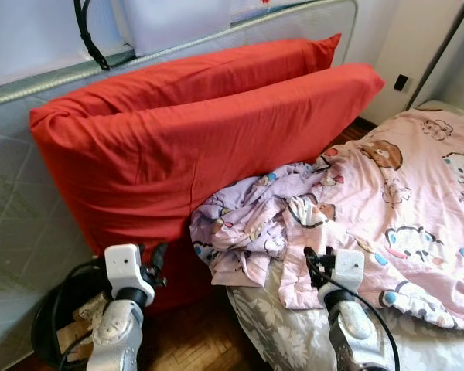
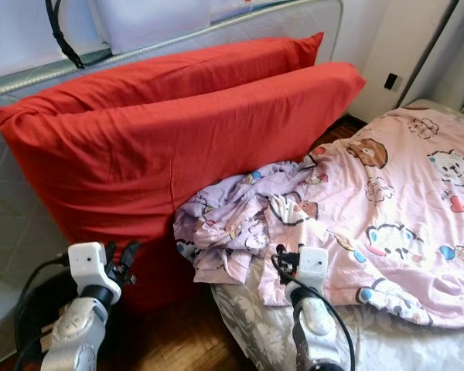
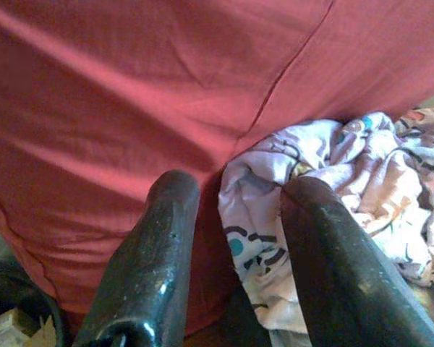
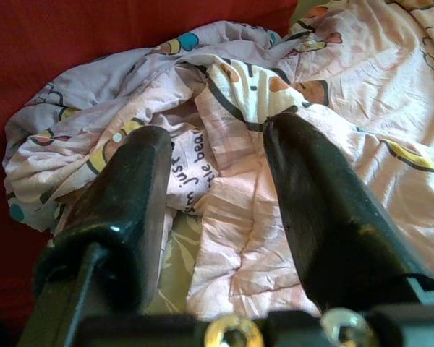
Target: Clean up the room
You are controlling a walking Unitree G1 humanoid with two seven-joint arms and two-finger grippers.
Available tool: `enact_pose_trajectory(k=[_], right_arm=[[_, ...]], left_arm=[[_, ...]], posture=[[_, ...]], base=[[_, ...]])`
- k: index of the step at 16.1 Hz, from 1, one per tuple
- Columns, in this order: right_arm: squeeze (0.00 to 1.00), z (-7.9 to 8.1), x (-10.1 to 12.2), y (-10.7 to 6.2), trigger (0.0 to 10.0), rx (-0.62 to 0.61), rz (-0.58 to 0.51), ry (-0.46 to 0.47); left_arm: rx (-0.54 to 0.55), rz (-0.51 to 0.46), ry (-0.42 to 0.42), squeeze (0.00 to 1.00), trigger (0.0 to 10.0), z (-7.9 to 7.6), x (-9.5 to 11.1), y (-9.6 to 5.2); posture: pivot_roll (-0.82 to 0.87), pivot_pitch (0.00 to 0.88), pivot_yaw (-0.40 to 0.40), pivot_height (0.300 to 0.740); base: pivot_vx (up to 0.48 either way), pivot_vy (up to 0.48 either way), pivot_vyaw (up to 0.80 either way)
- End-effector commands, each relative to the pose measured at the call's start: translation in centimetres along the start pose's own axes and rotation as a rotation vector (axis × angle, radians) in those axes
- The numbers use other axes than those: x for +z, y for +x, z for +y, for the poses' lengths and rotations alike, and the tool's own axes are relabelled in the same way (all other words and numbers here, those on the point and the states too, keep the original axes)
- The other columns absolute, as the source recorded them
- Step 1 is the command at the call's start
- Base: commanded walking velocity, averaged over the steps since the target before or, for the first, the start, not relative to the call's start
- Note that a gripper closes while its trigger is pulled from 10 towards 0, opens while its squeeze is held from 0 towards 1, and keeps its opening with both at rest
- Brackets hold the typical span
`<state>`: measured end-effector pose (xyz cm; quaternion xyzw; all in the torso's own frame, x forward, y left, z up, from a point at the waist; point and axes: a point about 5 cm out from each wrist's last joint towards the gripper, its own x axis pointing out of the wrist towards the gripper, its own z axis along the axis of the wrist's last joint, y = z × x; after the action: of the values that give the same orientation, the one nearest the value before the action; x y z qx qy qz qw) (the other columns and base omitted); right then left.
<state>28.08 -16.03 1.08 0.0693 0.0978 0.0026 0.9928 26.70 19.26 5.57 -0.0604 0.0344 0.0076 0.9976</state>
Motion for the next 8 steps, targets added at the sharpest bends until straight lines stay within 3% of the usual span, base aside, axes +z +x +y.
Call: enact_pose_trajectory(k=[1, 8], right_arm=[[0.00, -0.16, -0.16, -0.16, 10.0, -0.005, 0.000, 0.001], [0.00, 0.04, 0.18, 0.11, 10.0, 0.015, -0.010, -0.009]], left_arm=[[0.014, 0.014, -0.011, 0.00, 10.0, 0.34, -0.51, -0.38], [0.003, -0.018, -0.020, 0.00, 10.0, -0.01, 0.13, 0.13]], posture=[[0.02, 0.087, 0.010, 0.658], [0.02, 0.077, 0.005, 0.641]], base=[[0.000, 0.000, 0.00], [0.000, 0.000, 0.00]])
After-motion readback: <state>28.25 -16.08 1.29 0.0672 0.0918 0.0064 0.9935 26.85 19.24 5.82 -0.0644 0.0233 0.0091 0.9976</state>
